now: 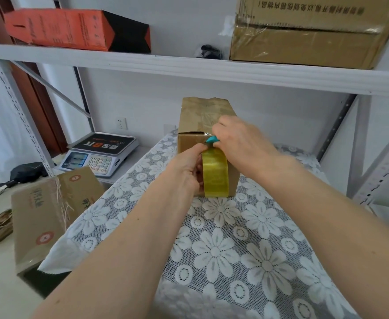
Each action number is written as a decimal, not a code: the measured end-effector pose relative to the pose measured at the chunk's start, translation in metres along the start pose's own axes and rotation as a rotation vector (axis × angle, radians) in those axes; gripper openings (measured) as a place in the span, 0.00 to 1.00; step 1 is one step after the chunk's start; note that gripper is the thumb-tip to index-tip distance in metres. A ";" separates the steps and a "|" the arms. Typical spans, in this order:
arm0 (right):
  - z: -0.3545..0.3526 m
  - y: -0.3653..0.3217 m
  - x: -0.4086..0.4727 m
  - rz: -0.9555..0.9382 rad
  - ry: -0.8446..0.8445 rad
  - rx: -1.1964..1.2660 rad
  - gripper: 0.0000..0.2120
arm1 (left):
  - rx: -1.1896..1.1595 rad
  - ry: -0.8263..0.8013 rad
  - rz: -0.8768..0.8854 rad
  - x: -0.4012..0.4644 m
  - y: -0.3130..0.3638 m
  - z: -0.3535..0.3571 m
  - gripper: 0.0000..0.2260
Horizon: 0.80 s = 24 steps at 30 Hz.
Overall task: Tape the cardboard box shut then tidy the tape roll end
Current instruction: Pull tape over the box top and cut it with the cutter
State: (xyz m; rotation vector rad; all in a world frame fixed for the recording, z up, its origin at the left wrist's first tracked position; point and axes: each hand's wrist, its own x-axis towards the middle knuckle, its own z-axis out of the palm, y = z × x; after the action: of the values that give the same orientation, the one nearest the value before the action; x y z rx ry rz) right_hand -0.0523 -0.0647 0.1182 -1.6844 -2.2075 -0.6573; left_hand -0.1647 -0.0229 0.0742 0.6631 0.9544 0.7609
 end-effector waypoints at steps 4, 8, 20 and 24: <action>-0.002 -0.002 0.001 -0.006 -0.030 -0.040 0.02 | 0.005 0.021 0.013 0.004 -0.001 0.000 0.07; -0.006 -0.004 0.001 -0.015 -0.040 -0.074 0.03 | -0.050 0.042 0.048 0.003 0.000 0.002 0.12; -0.011 -0.006 0.001 0.000 -0.070 -0.079 0.02 | -0.059 0.059 0.072 -0.001 -0.001 0.003 0.21; -0.012 -0.003 -0.001 0.003 -0.077 -0.084 0.02 | -0.066 0.063 0.084 -0.005 -0.001 0.004 0.25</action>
State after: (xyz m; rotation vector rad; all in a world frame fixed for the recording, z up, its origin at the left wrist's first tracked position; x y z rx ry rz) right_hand -0.0556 -0.0726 0.1273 -1.7815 -2.2591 -0.7046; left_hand -0.1625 -0.0284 0.0772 0.6274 0.9589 0.8882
